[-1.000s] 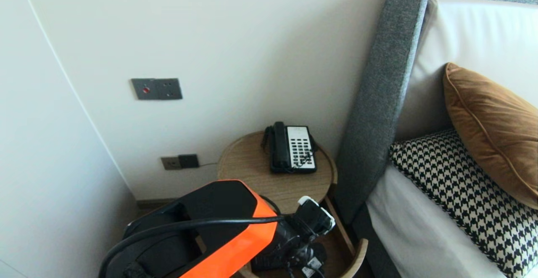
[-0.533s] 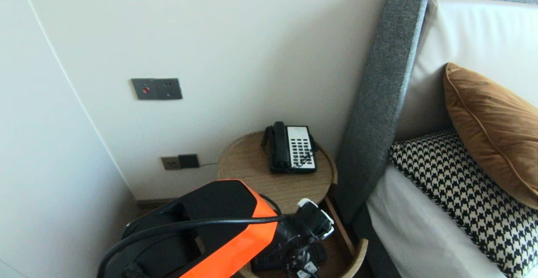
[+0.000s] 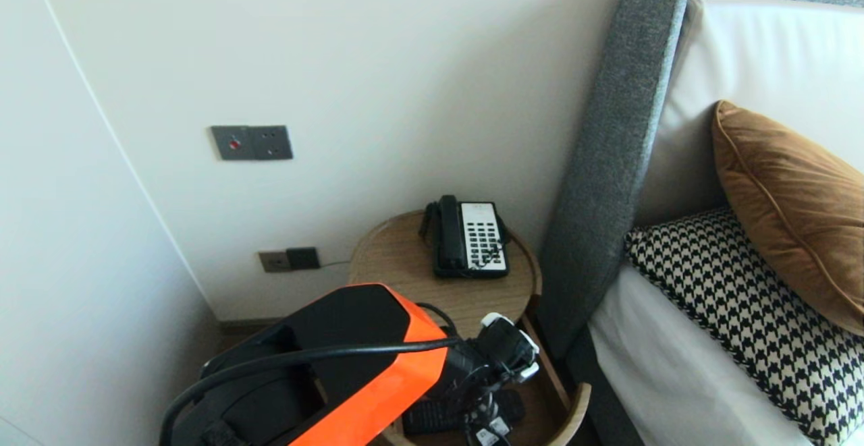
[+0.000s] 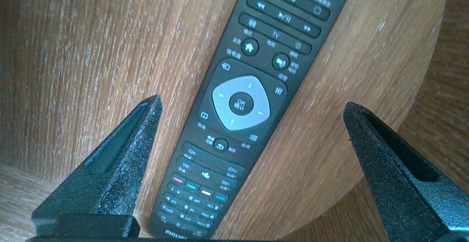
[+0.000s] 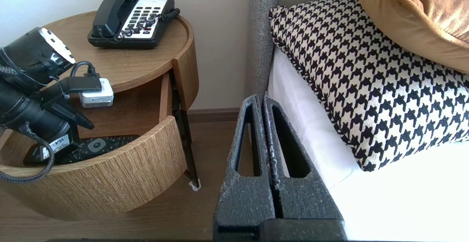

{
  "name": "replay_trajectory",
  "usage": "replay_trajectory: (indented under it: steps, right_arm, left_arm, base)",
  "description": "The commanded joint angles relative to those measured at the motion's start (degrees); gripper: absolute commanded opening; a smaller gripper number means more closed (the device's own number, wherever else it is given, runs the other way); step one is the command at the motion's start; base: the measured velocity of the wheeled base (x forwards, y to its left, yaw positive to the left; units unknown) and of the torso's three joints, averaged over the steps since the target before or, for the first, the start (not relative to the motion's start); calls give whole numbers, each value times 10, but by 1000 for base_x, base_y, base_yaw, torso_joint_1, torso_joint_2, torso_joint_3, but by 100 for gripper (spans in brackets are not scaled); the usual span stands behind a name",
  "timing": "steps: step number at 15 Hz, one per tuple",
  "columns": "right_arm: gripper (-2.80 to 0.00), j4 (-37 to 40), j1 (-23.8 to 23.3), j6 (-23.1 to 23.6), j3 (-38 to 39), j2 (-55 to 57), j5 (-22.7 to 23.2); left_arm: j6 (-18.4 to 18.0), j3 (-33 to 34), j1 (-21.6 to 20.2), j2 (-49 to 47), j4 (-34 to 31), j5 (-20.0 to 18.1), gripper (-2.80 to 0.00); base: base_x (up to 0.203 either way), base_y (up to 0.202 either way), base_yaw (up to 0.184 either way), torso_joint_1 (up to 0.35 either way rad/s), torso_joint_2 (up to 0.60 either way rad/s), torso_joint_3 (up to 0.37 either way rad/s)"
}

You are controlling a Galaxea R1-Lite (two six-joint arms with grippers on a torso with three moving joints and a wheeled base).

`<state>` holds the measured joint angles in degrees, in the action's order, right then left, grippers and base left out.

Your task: Take the remote control out of the drawer one by one and place them on the table

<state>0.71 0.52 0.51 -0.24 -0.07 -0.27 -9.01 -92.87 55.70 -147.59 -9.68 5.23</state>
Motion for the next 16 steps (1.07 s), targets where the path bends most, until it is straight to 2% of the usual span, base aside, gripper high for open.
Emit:
replay_trajectory:
  steps: [1,4,6,9,16]
  right_arm:
    - [-280,0,0,0,0,-2,0]
    - [-280,0,0,0,0,-2,0]
    - [-280,0,0,0,1,-2,0]
    - [-280,0,0,0,0,-2,0]
    - [-280,0,0,0,0,-2,0]
  left_arm:
    - [-12,-7,0,-6,-8,0,0]
    - [-42,-3,1,-6,-9,5,0]
    - [-56,0,2,-7,-9,23,0]
    - [-59,-1,5,-9,-10,26,0]
    - [-78,-2,22,-17,-7,69,0]
  base:
    - [0,0,0,0,0,0]
    - [0,0,0,0,0,0]
    - [0,0,0,0,0,0]
    - [0,0,0,0,0,0]
    - [0,0,0,0,0,0]
